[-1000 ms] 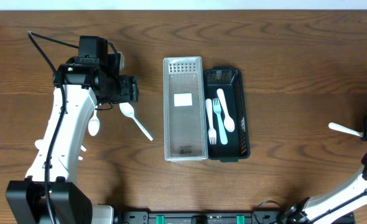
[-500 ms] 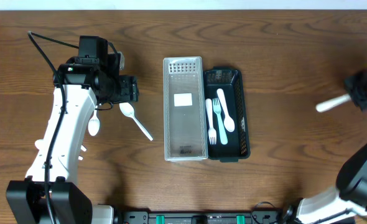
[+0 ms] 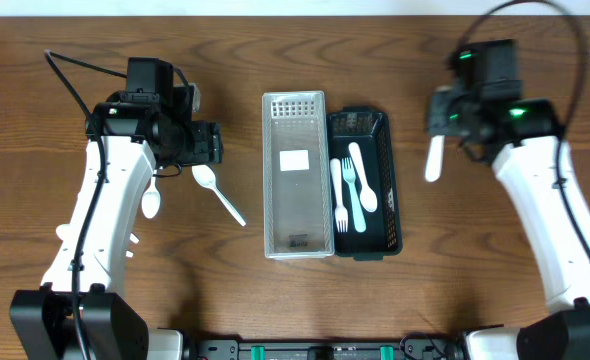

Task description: Pack container

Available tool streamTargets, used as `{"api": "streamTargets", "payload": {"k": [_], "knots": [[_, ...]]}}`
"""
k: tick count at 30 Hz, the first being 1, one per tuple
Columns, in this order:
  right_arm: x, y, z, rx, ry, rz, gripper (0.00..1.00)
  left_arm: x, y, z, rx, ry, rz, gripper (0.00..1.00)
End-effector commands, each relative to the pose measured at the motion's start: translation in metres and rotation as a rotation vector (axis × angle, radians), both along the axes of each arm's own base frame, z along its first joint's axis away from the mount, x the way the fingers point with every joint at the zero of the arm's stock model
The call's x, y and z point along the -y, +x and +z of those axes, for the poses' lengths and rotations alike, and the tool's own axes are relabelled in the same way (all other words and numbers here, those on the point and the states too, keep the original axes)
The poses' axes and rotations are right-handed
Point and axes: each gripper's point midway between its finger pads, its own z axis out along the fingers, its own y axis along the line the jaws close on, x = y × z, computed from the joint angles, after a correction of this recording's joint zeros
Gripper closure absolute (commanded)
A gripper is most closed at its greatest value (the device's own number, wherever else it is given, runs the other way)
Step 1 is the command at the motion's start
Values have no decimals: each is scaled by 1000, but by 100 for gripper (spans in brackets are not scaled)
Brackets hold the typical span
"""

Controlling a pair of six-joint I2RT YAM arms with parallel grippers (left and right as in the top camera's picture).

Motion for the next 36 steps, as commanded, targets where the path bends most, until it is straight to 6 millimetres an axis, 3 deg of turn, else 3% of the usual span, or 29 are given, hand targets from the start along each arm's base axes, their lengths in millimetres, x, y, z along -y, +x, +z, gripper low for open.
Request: {"api": "streamTargets", "payload": {"k": [1,8,19,24,29,34,35,36], "knots": [[-35,-11,-1,-13,-33,154,99,-1,3,13,40,10,-7,23],[-78,-35,-22,-101,-48,280,99,-1,3,13,40,10,-7,23],[-107,-59,-90,-344,-53,381,96,-1,3,13,39,10,-7,23],[-113,-62,-102,-370,-68,406,55,-1,3,13,38,10,-7,23],[-116,-51,-94,-316,-56,404,24,-1,0,12,23,10,-7,23],[-103,-22,-49,-182,-59,318,15,-2,-8,9,-10,12,-7,23],[-95,-13,-33,-139,-50,275,5,-2,-9,9,-12,12,-7,23],[-87,-5,-18,-101,-38,235,1,-2,-9,9,-13,12,-7,23]]}}
